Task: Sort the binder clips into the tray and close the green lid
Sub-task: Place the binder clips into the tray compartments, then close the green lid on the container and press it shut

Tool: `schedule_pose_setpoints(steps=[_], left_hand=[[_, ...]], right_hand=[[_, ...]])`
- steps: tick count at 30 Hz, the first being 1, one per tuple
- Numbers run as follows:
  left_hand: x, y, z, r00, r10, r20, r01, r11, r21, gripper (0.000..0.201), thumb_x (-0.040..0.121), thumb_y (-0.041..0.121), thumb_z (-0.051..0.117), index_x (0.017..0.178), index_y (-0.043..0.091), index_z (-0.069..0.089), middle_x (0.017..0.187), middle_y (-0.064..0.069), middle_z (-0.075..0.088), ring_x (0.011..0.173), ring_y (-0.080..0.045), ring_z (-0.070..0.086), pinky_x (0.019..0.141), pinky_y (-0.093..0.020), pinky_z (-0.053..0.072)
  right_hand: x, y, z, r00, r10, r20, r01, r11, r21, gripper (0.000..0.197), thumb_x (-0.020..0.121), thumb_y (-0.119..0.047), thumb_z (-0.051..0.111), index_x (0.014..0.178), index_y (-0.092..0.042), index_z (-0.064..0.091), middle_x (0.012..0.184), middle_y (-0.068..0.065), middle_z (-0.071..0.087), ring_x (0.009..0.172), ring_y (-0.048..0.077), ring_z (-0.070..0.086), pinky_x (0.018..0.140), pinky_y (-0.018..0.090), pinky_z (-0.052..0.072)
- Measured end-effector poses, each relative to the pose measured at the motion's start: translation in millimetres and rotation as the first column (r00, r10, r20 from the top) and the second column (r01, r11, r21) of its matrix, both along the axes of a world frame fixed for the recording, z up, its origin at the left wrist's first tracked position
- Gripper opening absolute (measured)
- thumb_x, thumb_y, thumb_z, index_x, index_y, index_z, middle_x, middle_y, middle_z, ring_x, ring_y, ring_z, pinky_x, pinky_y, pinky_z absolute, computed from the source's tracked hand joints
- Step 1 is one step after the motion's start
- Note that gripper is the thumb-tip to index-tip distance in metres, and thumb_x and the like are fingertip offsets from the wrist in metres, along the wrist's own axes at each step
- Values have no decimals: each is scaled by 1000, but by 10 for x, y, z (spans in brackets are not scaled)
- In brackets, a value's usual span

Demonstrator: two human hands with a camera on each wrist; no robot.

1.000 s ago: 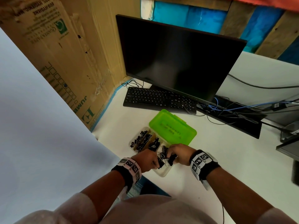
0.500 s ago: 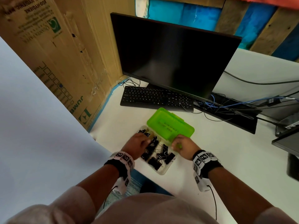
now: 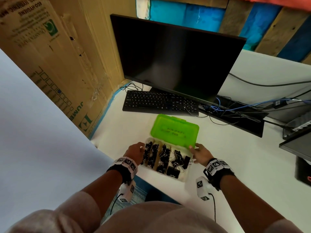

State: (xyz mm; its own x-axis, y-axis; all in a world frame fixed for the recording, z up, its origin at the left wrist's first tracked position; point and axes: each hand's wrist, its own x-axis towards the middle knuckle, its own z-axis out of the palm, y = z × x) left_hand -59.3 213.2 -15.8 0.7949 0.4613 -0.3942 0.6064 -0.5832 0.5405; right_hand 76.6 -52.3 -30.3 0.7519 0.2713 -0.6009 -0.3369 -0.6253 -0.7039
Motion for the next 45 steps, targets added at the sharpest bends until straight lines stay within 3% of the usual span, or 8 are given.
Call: schedule_pose_setpoints(steps=[3,7,15,20,28,34,40,45], left_hand=[[6,-108,37,999,-3,53,10,993,-114,28,95,18,45,118,13,60,106,-21,68,94,-36,65,82,-39,54],[-2,-166,73,999,18,39,-7,968,-251,33,88,-1,49,115,13,62,99,-11,65,99,-43,61,84,-47,53],[-2,-273,160,1000,25,0,-24,965,-262,34,87,3,54,116,19,63,114,-11,64,98,-35,64,89,-48,52],[24,-331,210,997,-51,-61,47,997,-68,31,88,15,56,119,18,61,121,-8,63,107,-27,61,92,-34,50],[53,-342,161,999,-37,-27,34,993,-115,28,88,15,57,114,13,63,118,-9,63,92,-30,66,79,-39,57],[56,-314,115,1000,26,8,-23,964,-265,28,87,13,59,114,15,63,118,-8,62,83,-29,66,70,-50,59],[32,-452,307,950,-176,259,208,973,-99,113,69,35,79,147,29,-2,149,4,18,133,-13,29,109,-35,35],[-26,-632,355,809,-418,414,407,906,118,109,47,54,83,138,39,25,147,9,16,139,-16,19,116,-46,26]], right_hand=[[49,-13,109,998,-48,-29,50,996,70,69,91,-38,56,144,-8,22,117,14,55,87,24,54,81,43,52],[175,-118,47,991,-113,-72,116,992,42,69,89,-42,57,141,-10,25,103,14,56,79,24,52,70,35,47],[414,-197,-152,995,-100,-7,99,995,-27,76,80,-55,61,134,-8,35,110,12,62,97,29,60,92,49,49],[332,-94,258,978,-197,-70,203,973,106,86,81,-74,36,138,-10,33,120,8,52,88,19,57,64,31,42],[235,-264,462,949,-219,-228,270,936,224,70,83,-76,12,122,-35,52,111,-3,54,88,20,53,83,41,46],[123,-453,467,952,-224,-211,285,898,335,51,92,-63,25,116,-31,56,107,-3,55,92,21,54,78,42,48],[-91,-741,355,999,-36,38,22,946,324,29,96,-12,46,109,-36,56,125,5,54,95,21,56,85,41,49],[-146,-796,329,984,117,136,-146,961,233,58,83,14,46,119,-31,51,138,3,43,99,21,57,74,18,46]])
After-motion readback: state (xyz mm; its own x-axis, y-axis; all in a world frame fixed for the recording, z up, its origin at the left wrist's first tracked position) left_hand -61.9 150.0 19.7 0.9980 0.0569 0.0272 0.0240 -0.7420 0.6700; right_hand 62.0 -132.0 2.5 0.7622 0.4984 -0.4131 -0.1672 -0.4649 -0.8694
